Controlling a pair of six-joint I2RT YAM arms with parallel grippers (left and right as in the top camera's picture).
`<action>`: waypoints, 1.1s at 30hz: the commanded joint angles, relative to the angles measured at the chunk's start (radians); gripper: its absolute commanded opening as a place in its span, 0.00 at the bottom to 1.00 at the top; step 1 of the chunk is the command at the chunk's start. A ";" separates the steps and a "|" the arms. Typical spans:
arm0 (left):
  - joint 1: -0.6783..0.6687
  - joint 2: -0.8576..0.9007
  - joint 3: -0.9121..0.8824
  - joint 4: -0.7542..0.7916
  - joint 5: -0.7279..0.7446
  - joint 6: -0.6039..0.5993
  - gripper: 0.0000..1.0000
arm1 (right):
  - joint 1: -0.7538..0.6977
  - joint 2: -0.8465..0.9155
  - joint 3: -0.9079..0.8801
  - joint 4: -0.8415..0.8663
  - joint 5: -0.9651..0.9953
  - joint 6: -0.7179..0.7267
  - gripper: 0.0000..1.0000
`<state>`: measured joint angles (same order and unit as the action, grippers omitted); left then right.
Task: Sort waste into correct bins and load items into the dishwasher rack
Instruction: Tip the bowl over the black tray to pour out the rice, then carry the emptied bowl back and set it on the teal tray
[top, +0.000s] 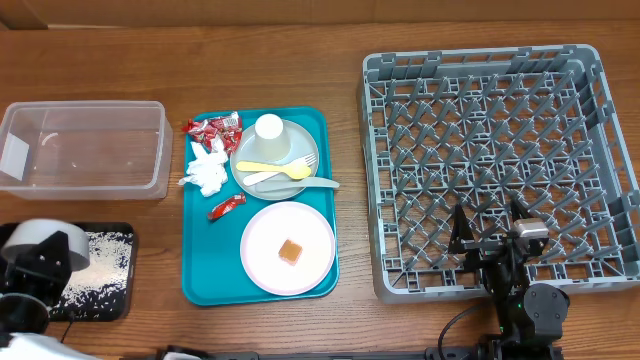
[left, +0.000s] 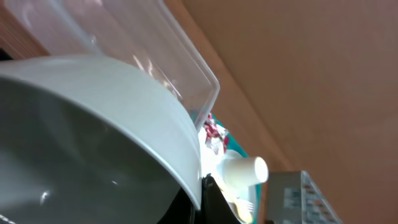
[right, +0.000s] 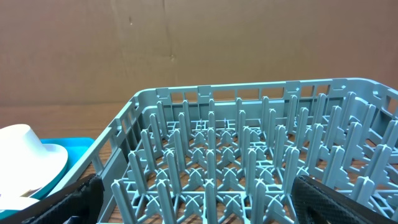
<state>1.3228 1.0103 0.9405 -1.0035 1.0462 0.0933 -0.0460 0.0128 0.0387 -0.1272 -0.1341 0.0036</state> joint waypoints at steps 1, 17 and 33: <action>-0.087 -0.091 0.078 -0.002 -0.150 -0.192 0.04 | -0.007 -0.010 -0.007 0.006 -0.006 -0.005 1.00; -1.017 -0.014 0.481 -0.314 -0.850 -0.365 0.04 | -0.007 -0.010 -0.007 0.006 -0.006 -0.005 1.00; -1.398 0.183 0.139 -0.362 -0.931 -0.588 0.04 | -0.007 -0.010 -0.007 0.006 -0.006 -0.005 1.00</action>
<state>-0.0681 1.1625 1.1156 -1.3880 0.1665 -0.4408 -0.0463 0.0128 0.0387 -0.1272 -0.1341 0.0029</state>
